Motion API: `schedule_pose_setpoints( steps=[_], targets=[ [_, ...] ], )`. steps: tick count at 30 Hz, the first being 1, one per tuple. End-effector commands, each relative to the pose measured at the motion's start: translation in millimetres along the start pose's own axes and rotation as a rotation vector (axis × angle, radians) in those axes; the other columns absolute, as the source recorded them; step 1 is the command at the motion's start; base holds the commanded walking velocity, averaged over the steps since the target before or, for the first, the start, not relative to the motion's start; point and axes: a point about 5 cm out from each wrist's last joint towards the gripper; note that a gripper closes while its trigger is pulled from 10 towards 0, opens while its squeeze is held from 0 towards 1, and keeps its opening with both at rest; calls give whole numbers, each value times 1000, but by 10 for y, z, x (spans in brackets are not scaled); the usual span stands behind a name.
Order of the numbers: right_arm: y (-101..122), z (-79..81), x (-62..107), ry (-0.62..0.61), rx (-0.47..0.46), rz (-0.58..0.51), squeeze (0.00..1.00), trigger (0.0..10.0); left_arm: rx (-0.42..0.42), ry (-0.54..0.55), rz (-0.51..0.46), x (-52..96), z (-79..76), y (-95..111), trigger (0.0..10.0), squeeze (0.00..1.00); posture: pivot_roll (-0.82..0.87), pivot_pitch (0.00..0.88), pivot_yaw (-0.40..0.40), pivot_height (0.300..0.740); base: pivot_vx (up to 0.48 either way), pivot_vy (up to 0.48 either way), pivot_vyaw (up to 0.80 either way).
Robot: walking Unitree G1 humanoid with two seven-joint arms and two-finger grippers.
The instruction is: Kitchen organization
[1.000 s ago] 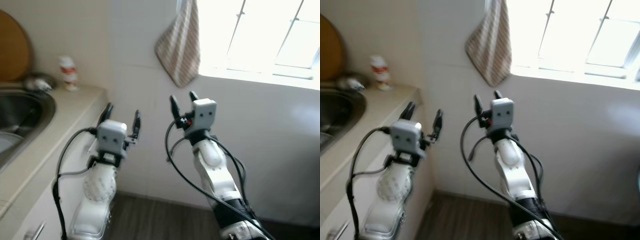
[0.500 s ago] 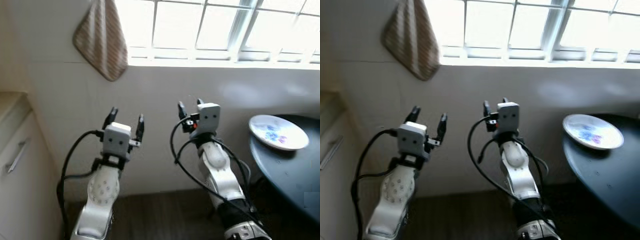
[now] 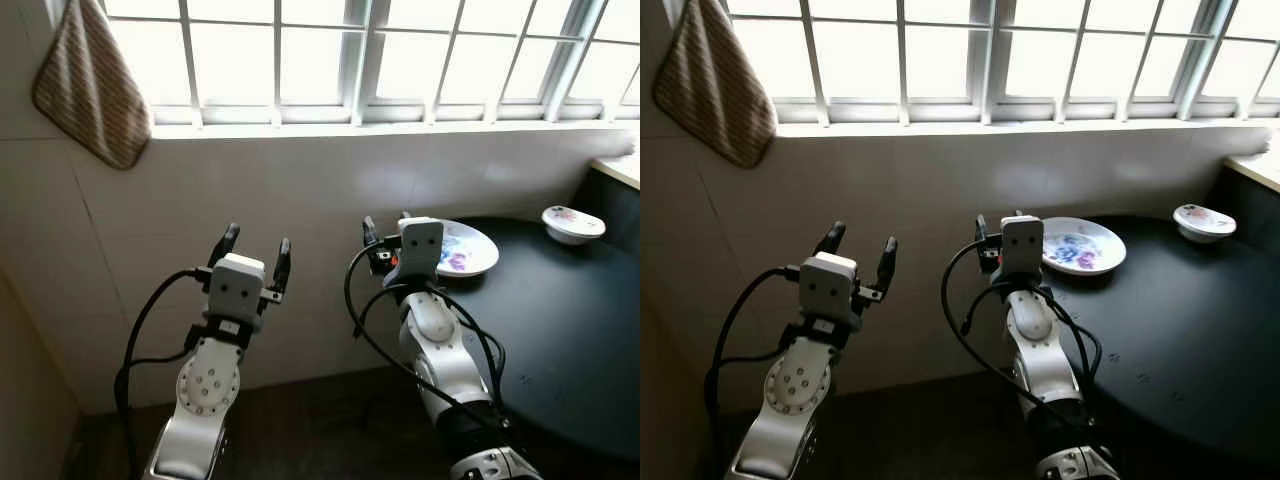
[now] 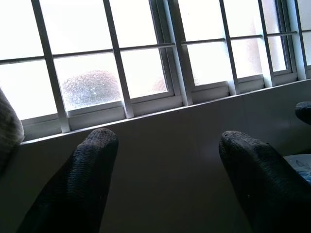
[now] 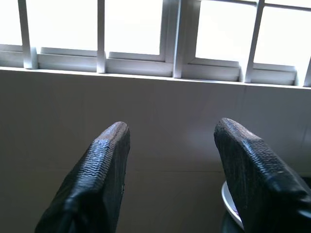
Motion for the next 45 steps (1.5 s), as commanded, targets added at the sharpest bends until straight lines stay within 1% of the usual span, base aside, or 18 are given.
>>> schedule_pose_setpoints(
  steps=[1,7,21,45],
  targets=[
    [11,58,-20,10,2,6,0,10000,-15,6,8,5,42,-15,10000,0,10,0,-37,736,0,0,0],
    [-6,28,-24,-1,6,17,0,10000,10,19,21,0,55,-32,10000,0,8,0,-38,736,0,0,0],
    [-48,11,-22,-8,36,41,0,10000,8,21,32,3,59,-53,10000,0,6,0,-39,736,341,0,0],
    [-83,-10,-22,-21,41,61,0,10000,8,16,37,9,54,-68,10000,0,7,0,-39,736,347,0,0]
  ],
)
Point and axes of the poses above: a point about 5 cm out from each wrist's last joint towards the gripper, its own x axis pointing back from the gripper into the wrist, its own y axis along the axis of the wrist's last joint, z = x × y, and after that the axes turned 8 degrees about -x, right-handed
